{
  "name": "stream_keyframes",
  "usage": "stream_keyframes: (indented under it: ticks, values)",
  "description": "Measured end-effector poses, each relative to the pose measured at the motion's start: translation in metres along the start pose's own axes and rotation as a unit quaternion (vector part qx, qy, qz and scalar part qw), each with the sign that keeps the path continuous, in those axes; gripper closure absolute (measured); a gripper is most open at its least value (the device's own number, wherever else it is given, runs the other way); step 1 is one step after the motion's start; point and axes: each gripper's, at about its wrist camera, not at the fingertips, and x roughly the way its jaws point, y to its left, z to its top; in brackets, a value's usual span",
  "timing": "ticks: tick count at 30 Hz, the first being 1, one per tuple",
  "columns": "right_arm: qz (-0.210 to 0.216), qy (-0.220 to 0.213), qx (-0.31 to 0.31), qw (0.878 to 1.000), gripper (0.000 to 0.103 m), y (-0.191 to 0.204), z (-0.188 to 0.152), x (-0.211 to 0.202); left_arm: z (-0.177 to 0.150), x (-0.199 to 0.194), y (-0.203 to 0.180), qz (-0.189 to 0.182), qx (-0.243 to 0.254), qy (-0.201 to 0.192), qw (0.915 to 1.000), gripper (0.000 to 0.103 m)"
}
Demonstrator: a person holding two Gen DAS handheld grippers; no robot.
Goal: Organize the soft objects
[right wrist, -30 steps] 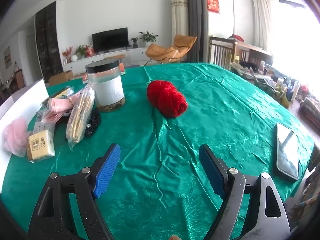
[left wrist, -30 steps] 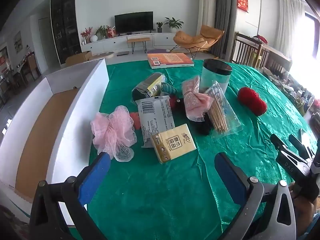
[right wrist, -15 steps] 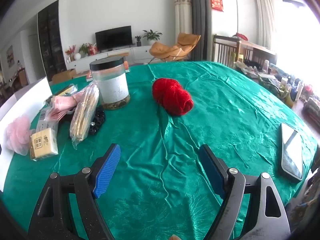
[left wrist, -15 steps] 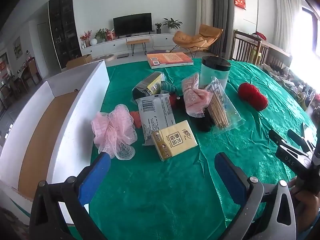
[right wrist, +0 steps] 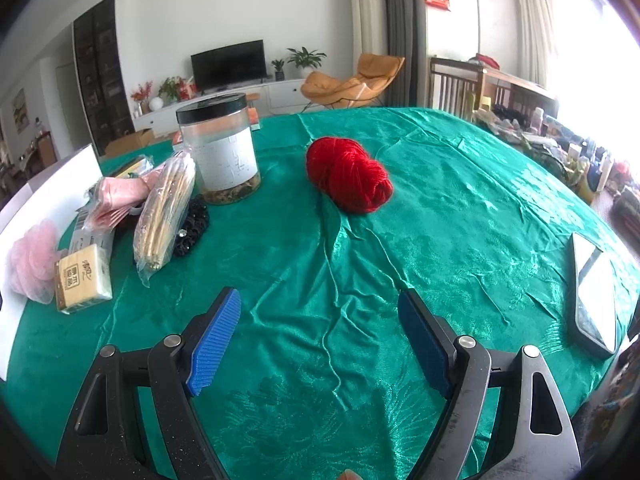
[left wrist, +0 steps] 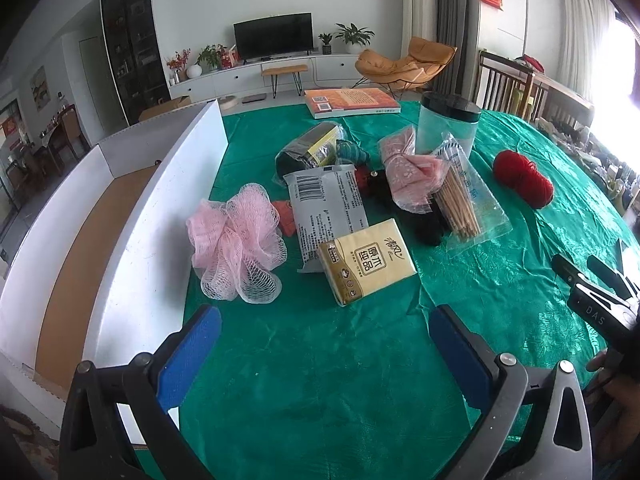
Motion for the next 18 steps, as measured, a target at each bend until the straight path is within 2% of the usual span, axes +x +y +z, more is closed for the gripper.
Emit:
stream_keyframes:
  ticks: [7, 14, 18]
  values:
    - [-0.008, 0.02, -0.009, 1.0, 0.02, 0.002, -0.004, 0.007, -0.022, 0.043, 0.003, 0.019, 0.007, 0.044, 0.9988, 0.0]
    - [-0.009, 0.036, -0.009, 0.999, 0.02, 0.002, -0.006, 0.013, -0.032, 0.072, 0.012, 0.016, -0.013, 0.088, 0.9959, 0.0]
    - [-0.009, 0.047, -0.009, 0.999, 0.02, 0.003, -0.008, 0.017, -0.028, 0.078, 0.021, 0.003, -0.037, 0.085, 0.9957, 0.0]
